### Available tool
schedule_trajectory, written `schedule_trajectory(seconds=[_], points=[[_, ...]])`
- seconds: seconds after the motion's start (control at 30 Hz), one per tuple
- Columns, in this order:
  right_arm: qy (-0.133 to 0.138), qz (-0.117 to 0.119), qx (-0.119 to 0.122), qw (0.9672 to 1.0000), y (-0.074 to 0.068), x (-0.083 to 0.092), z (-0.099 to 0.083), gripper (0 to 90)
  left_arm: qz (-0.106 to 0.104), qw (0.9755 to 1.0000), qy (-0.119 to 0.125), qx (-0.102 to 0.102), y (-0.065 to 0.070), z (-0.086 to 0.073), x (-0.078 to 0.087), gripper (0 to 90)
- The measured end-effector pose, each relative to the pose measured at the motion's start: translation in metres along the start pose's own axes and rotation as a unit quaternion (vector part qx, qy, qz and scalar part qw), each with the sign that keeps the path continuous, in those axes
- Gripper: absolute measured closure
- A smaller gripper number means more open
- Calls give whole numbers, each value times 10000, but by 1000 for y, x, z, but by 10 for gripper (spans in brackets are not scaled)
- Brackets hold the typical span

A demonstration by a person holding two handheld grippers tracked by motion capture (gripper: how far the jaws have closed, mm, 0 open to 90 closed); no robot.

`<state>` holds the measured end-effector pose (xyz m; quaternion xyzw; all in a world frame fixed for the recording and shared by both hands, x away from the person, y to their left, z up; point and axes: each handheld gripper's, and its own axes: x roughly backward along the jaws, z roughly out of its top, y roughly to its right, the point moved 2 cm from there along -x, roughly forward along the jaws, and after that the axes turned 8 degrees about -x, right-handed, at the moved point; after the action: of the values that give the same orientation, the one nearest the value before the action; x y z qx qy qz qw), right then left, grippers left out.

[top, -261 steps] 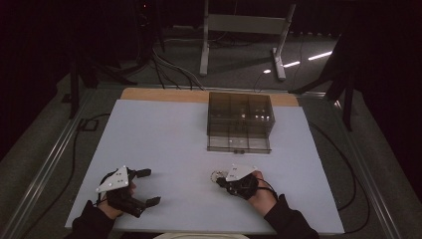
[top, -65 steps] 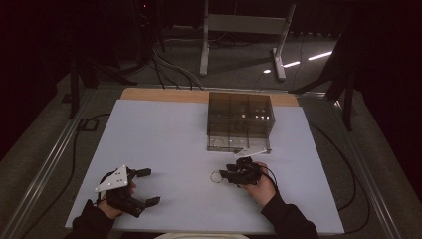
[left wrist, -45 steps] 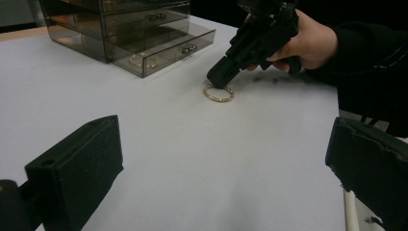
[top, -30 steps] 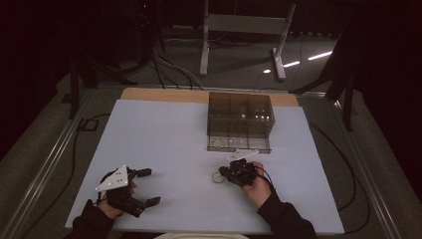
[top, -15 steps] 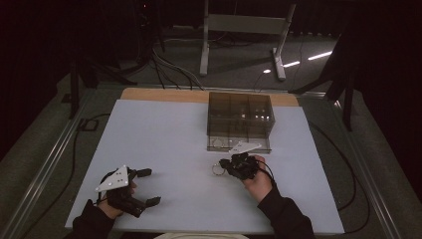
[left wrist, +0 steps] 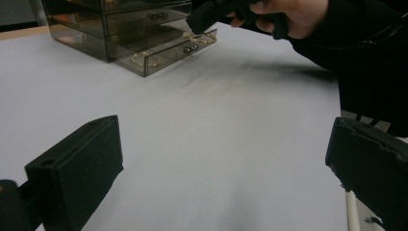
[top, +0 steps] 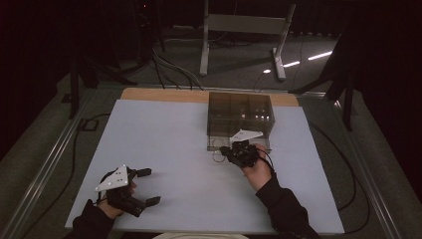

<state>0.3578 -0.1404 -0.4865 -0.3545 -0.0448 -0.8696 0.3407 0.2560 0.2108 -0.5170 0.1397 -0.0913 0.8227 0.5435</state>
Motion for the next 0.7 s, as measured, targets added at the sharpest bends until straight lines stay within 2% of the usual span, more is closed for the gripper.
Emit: schedule_trajectory(seconds=[0.33,0.7], points=[[137,-221,-151,9995,14,-10,17,862,0,10000,2,10,0,0,0,5],[270,-598,-531,9964,38,-31,22,862,-15,10000,-6,-8,0,0,-1,5]])
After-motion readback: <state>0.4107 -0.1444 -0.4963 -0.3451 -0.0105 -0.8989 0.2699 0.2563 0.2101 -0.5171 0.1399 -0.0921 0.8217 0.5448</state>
